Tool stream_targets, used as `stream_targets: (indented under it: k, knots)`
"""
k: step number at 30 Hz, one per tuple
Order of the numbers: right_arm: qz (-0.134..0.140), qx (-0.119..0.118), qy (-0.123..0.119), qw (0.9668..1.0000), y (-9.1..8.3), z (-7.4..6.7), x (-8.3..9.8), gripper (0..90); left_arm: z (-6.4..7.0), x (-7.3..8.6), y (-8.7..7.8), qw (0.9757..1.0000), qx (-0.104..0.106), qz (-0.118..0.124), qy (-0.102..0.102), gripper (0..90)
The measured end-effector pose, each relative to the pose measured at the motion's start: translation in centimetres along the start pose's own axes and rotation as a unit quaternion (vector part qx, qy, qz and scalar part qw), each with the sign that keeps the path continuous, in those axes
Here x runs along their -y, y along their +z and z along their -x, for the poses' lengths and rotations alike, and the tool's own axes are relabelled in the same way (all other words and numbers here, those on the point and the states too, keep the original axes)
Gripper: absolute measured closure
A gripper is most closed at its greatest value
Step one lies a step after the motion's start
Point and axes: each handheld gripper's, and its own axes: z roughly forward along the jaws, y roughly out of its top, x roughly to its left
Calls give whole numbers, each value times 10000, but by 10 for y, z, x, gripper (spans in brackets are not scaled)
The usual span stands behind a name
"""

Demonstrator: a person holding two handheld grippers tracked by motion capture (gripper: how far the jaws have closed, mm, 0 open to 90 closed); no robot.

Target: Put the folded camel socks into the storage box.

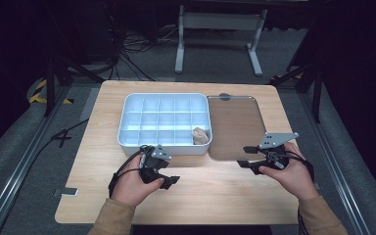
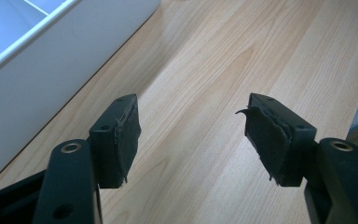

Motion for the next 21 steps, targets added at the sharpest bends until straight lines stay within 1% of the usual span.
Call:
stream_targets:
  k: [2, 3, 4, 7, 8, 10, 11, 14, 15, 16, 17, 20, 21]
  knots:
    - [14, -53, 22, 10000, 1, -1, 3, 424, -1, 1, 1, 10000, 12, 1, -18, 361]
    - [18, -73, 20, 10000, 2, -1, 5, 420, -1, 1, 1, 10000, -10, -39, -17, 361]
    - [33, -80, 14, 10000, 4, -1, 6, 414, -1, 1, 2, 10000, 21, -35, -42, 361]
    - [-1, -143, 5, 9999, 10, 0, 12, 399, -2, 2, 3, 10000, 13, -56, -22, 360]
    - [-36, -163, -2, 9999, 13, 0, 15, 391, -2, 2, 3, 10000, 20, -46, -36, 360]
    - [-135, -228, -36, 9996, 19, -1, 21, 370, -2, 2, 2, 9999, 4, -105, -37, 360]
    - [-171, -268, -68, 9995, 23, -1, 24, 363, -3, 3, 3, 10000, -2, -81, -53, 360]
    - [-199, -370, -117, 9990, 36, -3, 32, 346, -4, 4, 4, 9999, -42, -113, -38, 360]
    - [-212, -379, -138, 9990, 39, -4, 34, 343, -4, 5, 5, 9999, -17, -124, -62, 360]
    - [-231, -395, -169, 9988, 44, -4, 37, 339, -5, 5, 5, 9999, -18, -143, -42, 359]
    - [-259, -405, -174, 9987, 46, -5, 38, 339, -4, 5, 5, 9999, -25, -136, -65, 359]
    - [-316, -465, -238, 9981, 54, -7, 44, 338, -5, 5, 6, 9999, -42, -142, -53, 360]
    - [-294, -498, -258, 9980, 57, -8, 45, 338, -5, 6, 6, 9999, -55, -132, -51, 360]
